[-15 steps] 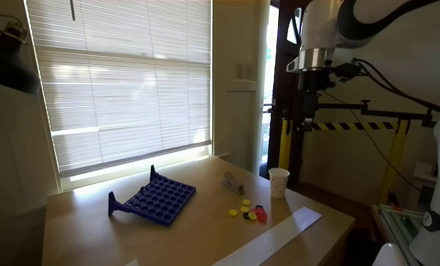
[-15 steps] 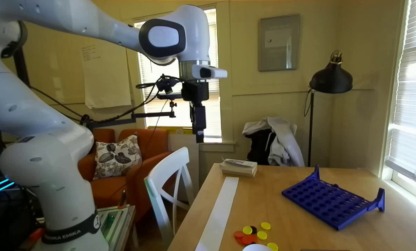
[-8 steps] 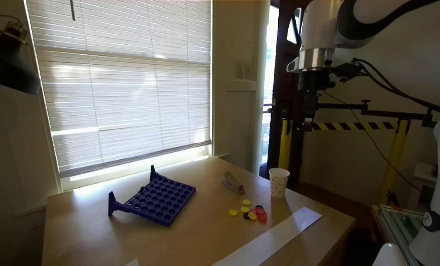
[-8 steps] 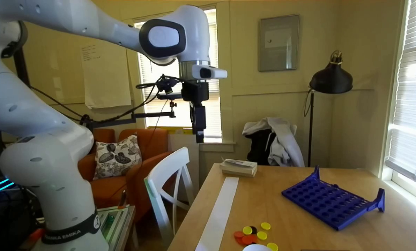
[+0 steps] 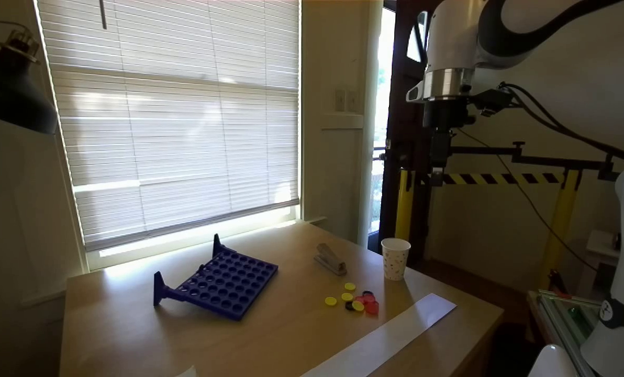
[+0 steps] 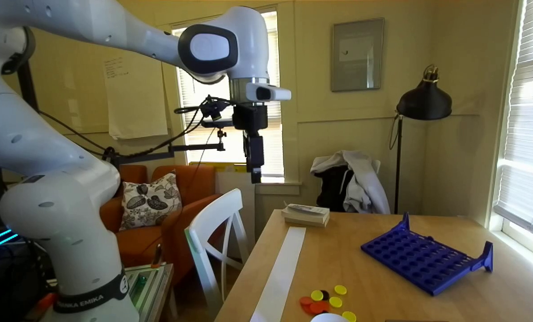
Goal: Move the blue object to the front and put it in an upright position
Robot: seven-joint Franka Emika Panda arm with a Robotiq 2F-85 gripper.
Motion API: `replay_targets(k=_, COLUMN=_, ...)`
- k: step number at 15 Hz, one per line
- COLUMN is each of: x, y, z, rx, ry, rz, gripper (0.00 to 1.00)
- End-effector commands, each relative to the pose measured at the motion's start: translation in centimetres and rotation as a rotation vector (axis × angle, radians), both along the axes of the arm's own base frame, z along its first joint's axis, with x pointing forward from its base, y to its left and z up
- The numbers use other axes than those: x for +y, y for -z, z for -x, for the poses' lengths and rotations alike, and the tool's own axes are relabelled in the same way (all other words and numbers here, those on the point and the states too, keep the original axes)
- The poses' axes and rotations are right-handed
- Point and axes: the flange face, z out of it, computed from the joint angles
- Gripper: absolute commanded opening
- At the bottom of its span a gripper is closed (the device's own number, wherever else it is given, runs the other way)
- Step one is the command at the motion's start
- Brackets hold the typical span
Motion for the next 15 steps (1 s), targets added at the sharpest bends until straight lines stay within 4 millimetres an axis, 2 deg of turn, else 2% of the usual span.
replay_targets(k=1, x=-0.6, y=-0.5, z=-0.8, rx=-0.041, ry=0.026, rz=0.01, gripper=1.0)
replay_targets(k=8, x=-5.2, y=-3.8, z=-6.4, rx=-0.272, ry=0.068, rz=0.011, gripper=1.0)
replay_targets(k=11, x=-6.6, y=-4.2, z=-9.7, rx=-0.307, ry=0.09, rz=0.032, gripper=1.0)
replay_targets(k=15, x=-8.0, y=-3.3, z=-14.4, rx=-0.32, ry=0.123, rz=0.036, gripper=1.0)
